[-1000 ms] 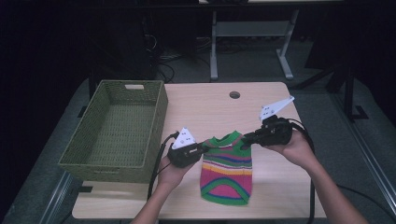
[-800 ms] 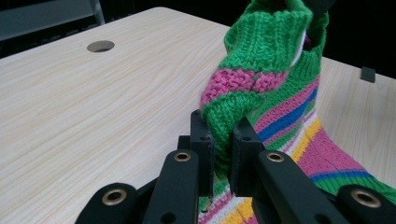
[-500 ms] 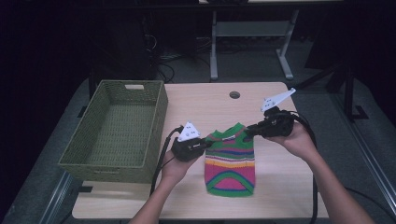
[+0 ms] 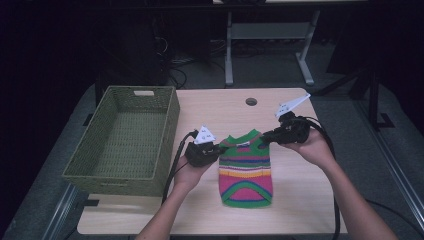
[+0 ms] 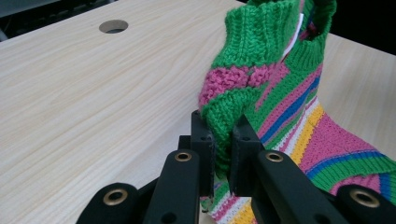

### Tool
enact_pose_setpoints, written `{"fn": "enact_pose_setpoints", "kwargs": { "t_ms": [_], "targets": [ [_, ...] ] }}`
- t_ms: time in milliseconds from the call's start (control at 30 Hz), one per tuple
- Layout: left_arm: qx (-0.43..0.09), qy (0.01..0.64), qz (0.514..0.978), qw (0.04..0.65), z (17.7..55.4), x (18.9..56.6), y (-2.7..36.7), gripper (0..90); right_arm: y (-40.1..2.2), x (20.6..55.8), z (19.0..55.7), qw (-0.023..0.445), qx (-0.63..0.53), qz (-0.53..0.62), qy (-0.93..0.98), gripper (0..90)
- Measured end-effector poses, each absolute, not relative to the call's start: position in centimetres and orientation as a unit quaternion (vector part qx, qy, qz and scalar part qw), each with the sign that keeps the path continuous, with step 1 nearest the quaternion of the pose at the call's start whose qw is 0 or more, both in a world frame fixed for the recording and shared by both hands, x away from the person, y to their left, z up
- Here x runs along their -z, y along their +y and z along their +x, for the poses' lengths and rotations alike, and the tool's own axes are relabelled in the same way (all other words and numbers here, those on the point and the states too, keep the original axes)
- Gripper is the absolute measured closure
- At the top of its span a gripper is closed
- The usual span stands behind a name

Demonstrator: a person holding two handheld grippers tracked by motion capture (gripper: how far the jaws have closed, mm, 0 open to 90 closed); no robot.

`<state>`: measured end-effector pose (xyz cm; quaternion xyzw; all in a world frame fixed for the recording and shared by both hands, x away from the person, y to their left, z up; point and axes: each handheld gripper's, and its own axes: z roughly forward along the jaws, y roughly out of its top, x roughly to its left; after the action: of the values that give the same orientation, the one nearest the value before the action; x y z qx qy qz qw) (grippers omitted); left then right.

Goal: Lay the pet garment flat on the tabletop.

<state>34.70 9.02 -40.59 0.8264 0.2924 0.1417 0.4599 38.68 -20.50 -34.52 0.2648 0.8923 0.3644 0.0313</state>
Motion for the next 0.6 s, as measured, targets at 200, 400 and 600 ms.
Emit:
{"fn": "enact_pose_setpoints", "kwargs": {
  "t_ms": [200, 400, 600],
  "targets": [
    [-0.132, 0.304, 0.825, 0.457, 35.5, 41.2, 9.1, 82.8, -20.4, 35.4, 39.1, 0.034, -0.367, 0.275, 0.888, 80.7],
    [-0.135, 0.309, 0.826, 0.451, 36.0, 41.9, 8.8, 82.5, -20.4, 36.2, 39.4, 0.034, -0.36, 0.287, 0.887, 80.8],
    [-0.165, 0.346, 0.814, 0.437, 36.7, 42.4, 8.5, 60.2, -20.4, 36.7, 40.2, 0.058, -0.36, 0.307, 0.879, 66.0]
  ]
}}
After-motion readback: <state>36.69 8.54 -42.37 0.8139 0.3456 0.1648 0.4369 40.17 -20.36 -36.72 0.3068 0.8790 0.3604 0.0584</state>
